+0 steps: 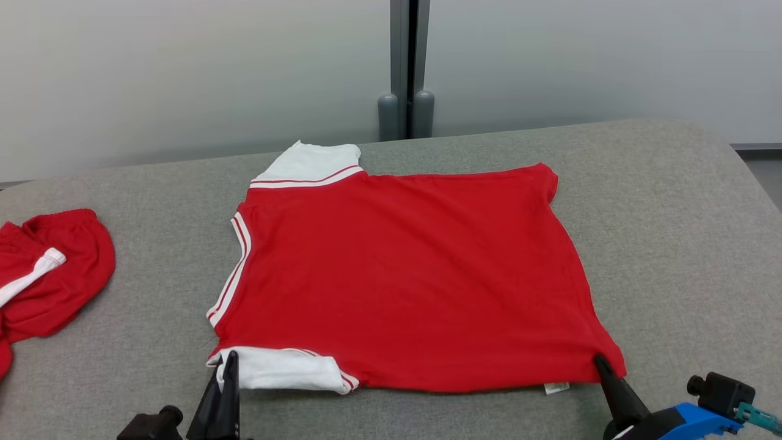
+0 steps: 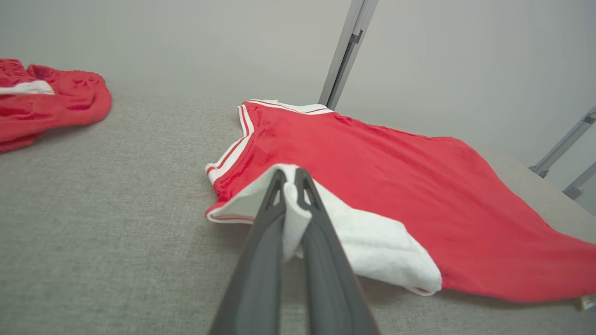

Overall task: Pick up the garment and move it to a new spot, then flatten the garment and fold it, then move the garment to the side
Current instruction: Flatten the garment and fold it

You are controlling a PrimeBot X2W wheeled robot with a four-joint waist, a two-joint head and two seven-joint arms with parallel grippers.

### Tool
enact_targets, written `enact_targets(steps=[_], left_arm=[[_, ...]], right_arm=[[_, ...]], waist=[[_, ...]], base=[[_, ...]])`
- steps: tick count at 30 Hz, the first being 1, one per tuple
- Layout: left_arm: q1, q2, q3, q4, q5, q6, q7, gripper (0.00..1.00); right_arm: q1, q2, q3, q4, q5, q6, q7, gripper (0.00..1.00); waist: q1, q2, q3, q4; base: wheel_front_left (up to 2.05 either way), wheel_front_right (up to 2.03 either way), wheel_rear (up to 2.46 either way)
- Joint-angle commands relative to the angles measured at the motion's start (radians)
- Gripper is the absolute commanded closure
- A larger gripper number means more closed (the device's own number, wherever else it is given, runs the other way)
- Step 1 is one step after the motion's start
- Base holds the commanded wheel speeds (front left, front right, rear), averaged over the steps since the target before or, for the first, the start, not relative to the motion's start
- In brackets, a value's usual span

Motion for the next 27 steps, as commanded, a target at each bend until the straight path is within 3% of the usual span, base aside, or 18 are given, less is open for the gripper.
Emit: enact_targets(steps=[1,13,24,25,26,27], left_arm=[[-0.035,0.016,-0.006,0.005,0.002,-0.007,-0.004,1.0],[-0.278,0.108,-0.049,0.099,-0.015,-0.009,0.002,1.0],[-0.514,0.157,-0.117,0.276,-0.02,-0.009,0.006,1.0],[-0.531,0.161,-0.123,0.295,-0.016,-0.009,0.005,1.0],[-0.547,0.162,-0.127,0.314,-0.013,-0.007,0.004,0.82],[-0.559,0.164,-0.13,0.331,-0.007,-0.006,0.002,0.35]], right_arm=[[-0.022,0.0,-0.004,-0.011,0.014,0.0,0.008,1.0],[-0.143,-0.004,-0.005,-0.036,0.055,0.0,0.043,1.0],[-0.335,-0.001,0.04,0.066,0.033,0.0,0.055,1.0],[-0.349,-0.004,0.048,0.077,0.02,0.0,0.048,0.71],[-0.361,-0.006,0.057,0.089,0.01,0.0,0.04,0.0],[-0.368,-0.008,0.067,0.098,0.003,0.0,0.033,0.0]], waist=[[0.0,0.0001,0.006,-0.004],[0.0,0.0001,0.101,-0.033],[0.0,0.0001,0.197,-0.046],[0.0,0.0001,0.202,-0.046],[0.0,0.0001,0.206,-0.045],[0.0,0.0001,0.208,-0.043]], base=[[0.0,0.0,0.0],[0.0,0.0,0.0],[0.0,0.0,0.0],[0.0,0.0,0.0],[0.0,0.0,0.0],[0.0,0.0,0.0]])
